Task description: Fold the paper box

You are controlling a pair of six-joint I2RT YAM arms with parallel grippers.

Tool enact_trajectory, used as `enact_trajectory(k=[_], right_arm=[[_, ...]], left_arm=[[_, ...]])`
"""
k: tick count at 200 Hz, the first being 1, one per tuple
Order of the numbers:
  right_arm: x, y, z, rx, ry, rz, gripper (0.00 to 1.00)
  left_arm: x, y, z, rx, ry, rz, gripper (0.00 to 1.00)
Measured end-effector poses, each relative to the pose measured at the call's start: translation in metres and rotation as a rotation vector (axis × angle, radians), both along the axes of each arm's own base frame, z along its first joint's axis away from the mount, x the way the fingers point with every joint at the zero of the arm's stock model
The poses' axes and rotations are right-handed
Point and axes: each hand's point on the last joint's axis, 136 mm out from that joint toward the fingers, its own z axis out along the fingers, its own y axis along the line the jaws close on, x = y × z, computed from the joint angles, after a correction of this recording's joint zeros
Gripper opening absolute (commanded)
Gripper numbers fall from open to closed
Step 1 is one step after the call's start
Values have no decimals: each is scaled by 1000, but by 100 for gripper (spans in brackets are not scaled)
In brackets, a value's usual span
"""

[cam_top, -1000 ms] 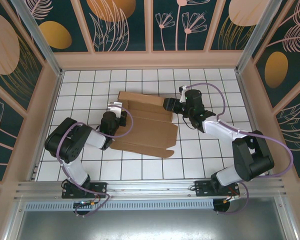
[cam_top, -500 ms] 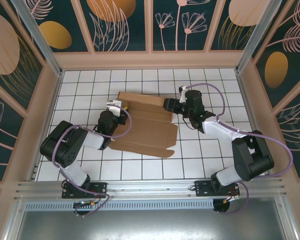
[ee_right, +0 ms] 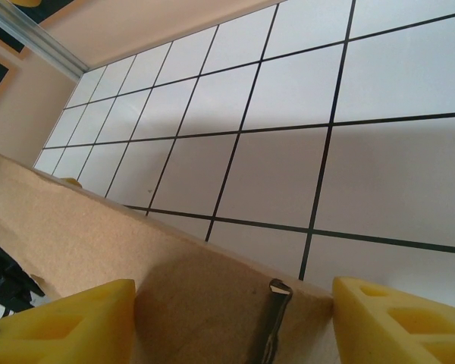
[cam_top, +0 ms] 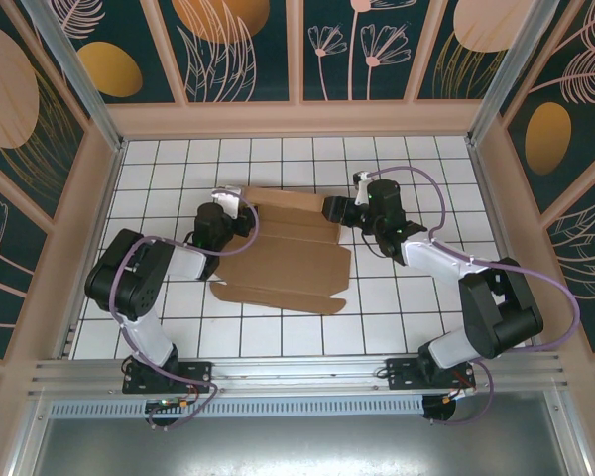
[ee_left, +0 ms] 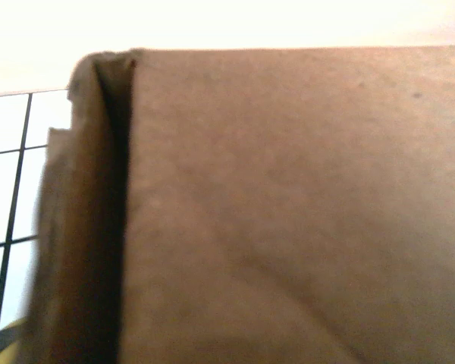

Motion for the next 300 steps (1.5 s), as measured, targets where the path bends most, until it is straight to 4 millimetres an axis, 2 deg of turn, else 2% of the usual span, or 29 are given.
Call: enact_trajectory(k=[19,42,62,133,153,181,219,269,300], right_arm=[[0,0,0,0,1,0,65],[1,0,-1,-1,0,-1,65],[1,1,-1,0,-3,4,66],[3,3,-1,-3,-16,19,66],[3,3,-1,-2,-19,18,66],[4,2,-1,-2,-19,17,65],[5,0,-1,0,-19,14,64],[4,2,-1,-2,-20,16,63],[3,4,0,-13,-27,0,59]], left_arm=[[1,0,-1,4,-1,-3,44],[-2,1,-1,-2,-8,-9,51],[-11,2,-1,-12,-24,-19,53],[-27,3,0,-50,-38,-44,54],[-29,3,0,-51,-38,-49,52],[-28,5,0,-50,-37,-41,44],[-27,12,-1,-43,-39,-14,18],[-24,19,-2,-19,-46,21,1],[-23,21,-2,-12,-46,39,0]])
